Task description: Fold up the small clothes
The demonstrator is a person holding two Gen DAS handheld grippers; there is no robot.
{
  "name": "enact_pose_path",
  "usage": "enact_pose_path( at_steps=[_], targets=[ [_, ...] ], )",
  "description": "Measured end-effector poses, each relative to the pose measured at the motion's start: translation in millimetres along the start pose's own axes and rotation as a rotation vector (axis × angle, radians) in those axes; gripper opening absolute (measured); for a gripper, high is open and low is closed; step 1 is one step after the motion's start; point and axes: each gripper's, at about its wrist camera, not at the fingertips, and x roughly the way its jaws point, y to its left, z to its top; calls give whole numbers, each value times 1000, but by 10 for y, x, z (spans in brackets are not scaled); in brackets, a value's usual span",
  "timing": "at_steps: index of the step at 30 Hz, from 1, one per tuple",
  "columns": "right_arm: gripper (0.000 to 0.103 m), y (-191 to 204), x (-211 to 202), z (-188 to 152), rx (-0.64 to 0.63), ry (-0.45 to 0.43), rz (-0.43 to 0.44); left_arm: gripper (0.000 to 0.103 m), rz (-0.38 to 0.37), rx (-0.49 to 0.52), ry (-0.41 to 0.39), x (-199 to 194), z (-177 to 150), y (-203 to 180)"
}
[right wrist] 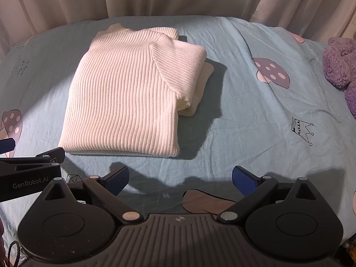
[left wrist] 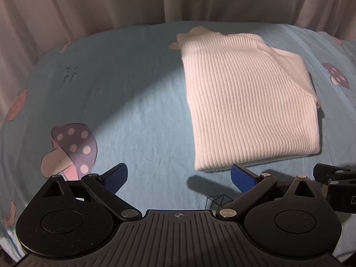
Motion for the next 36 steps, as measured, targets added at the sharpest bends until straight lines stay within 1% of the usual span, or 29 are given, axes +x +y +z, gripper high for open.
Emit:
enact_pose_path(
  at_steps=[36],
  targets=[
    [99, -25, -2, 23, 17, -10, -1, 102, -8, 12, 6, 37, 6, -3]
  ],
)
